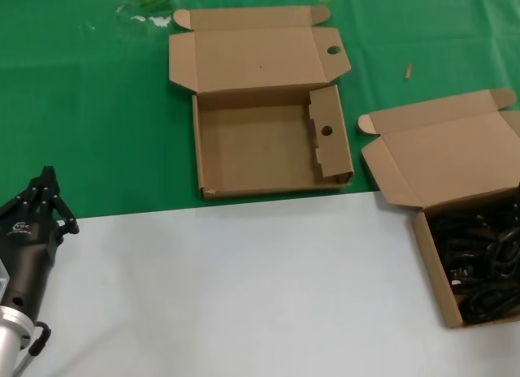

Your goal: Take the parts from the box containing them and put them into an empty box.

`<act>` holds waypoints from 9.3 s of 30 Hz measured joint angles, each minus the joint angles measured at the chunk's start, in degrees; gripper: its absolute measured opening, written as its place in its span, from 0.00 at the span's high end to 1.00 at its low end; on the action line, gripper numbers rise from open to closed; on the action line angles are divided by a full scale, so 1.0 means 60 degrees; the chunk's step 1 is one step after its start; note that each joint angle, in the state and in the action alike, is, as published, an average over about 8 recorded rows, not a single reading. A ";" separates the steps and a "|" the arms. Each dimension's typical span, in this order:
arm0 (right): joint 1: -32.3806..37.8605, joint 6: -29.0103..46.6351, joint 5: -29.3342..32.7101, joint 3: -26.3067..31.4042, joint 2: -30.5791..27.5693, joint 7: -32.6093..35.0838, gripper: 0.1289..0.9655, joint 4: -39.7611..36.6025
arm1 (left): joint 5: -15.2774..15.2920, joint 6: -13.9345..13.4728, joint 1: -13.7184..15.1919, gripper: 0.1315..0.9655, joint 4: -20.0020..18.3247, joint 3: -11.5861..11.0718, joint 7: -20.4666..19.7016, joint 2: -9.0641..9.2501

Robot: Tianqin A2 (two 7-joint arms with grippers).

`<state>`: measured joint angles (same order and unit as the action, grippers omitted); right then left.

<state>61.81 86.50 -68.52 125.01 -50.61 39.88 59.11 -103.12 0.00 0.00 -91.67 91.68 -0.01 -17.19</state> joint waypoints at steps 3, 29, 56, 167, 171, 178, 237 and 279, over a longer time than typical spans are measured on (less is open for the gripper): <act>0.0008 0.0001 0.0020 0.0032 0.0024 0.0005 0.95 -0.0038 | 0.0000 0.0000 0.0000 0.99 0.0000 0.0000 0.0000 0.0000; -0.0046 -0.0327 0.0045 0.0163 0.0226 0.0524 0.52 -0.0802 | 0.0000 0.0000 0.0000 0.99 0.0000 0.0000 0.0000 0.0000; 0.0009 -0.0555 0.0001 0.0265 0.0502 0.1044 0.80 -0.1673 | 0.0000 0.0000 0.0000 0.99 0.0000 0.0000 0.0000 0.0000; 0.1795 -0.4336 0.0360 0.0664 0.5831 -0.4230 0.52 -0.1676 | 0.0000 0.0000 0.0000 0.99 0.0000 0.0000 0.0000 0.0000; 0.1018 -0.4492 0.0060 0.0259 0.5109 -0.4658 0.44 -0.0104 | 0.0000 0.0000 0.0000 0.99 0.0000 0.0000 0.0000 0.0000; -0.0468 -0.5061 -0.0394 -0.0442 0.4133 -0.5374 0.26 0.2009 | 0.0000 0.0000 0.0000 0.99 0.0000 0.0000 0.0000 0.0000; -0.6140 -1.0333 -0.3412 -0.3369 0.4806 -0.6223 0.00 0.4157 | -0.0001 0.0000 0.0000 0.08 0.0000 0.0000 0.0001 0.0000; -0.9988 -1.4109 -0.5592 -0.5391 0.5513 -0.6616 0.00 0.5332 | -0.0002 0.0000 0.0000 0.00 0.0000 0.0000 0.0003 0.0000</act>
<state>1.88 1.85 -102.07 92.66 -17.53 0.19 91.10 -103.13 0.00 0.00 -91.67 91.67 0.00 -17.19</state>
